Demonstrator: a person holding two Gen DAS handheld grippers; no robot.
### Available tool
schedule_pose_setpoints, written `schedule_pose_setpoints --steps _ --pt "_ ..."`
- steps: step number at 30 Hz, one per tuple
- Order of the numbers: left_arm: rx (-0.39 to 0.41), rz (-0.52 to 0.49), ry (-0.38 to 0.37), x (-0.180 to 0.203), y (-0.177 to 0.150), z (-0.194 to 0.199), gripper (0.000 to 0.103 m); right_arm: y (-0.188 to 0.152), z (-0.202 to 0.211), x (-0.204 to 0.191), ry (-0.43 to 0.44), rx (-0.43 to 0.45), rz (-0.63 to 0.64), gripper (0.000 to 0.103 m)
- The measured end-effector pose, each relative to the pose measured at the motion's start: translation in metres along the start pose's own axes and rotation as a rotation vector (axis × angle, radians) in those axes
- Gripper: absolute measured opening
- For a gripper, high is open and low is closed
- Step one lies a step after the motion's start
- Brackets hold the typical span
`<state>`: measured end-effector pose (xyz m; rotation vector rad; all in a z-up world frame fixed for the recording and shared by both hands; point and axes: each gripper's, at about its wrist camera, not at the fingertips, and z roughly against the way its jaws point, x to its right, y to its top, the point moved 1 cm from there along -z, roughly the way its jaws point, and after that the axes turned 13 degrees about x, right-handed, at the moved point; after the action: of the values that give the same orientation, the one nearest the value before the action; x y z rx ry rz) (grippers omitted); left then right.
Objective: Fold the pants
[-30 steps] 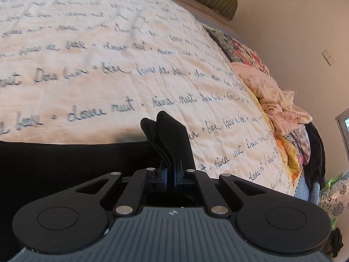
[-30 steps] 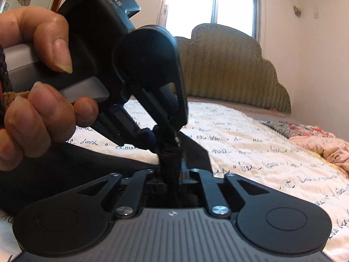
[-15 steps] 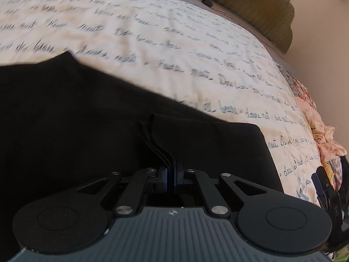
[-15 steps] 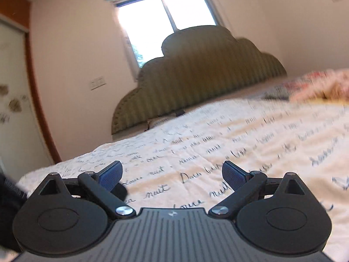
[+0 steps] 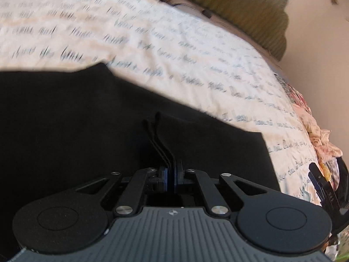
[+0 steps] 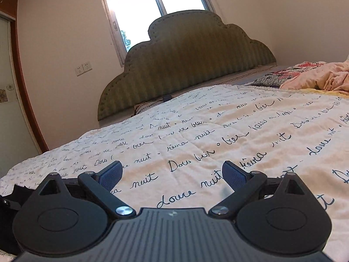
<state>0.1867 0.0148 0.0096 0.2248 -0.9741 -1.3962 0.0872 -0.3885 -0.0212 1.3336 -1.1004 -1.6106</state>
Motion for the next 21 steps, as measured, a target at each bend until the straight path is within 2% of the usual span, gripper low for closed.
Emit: schedule_pose_setpoints --steps 6,8,10,13,16,19,21 --pt "0.057 0.056 -0.052 -0.006 -0.003 0.022 0.006 -0.001 -0.003 -0.002 -0.010 -0.017 0.011 0.099" --pt "0.014 0.055 -0.022 -0.012 -0.006 0.008 0.008 -0.001 -0.003 -0.002 -0.012 -0.016 0.010 0.099" --pt "0.003 0.132 -0.035 -0.024 -0.006 0.007 0.008 -0.001 -0.003 -0.002 -0.014 -0.018 0.011 0.099" --pt "0.066 0.118 -0.052 -0.019 0.000 0.027 0.008 -0.001 -0.003 -0.002 -0.015 -0.017 0.008 0.099" --pt "0.016 0.105 -0.016 -0.024 -0.010 0.014 0.008 0.000 -0.003 -0.001 -0.014 -0.016 0.007 0.099" --pt "0.041 0.128 -0.026 -0.031 -0.017 0.015 0.010 0.000 -0.004 -0.001 -0.013 -0.018 0.005 0.099" --pt "0.058 0.091 -0.009 -0.025 -0.019 0.018 0.011 0.000 -0.004 0.000 -0.014 -0.019 0.001 0.099"
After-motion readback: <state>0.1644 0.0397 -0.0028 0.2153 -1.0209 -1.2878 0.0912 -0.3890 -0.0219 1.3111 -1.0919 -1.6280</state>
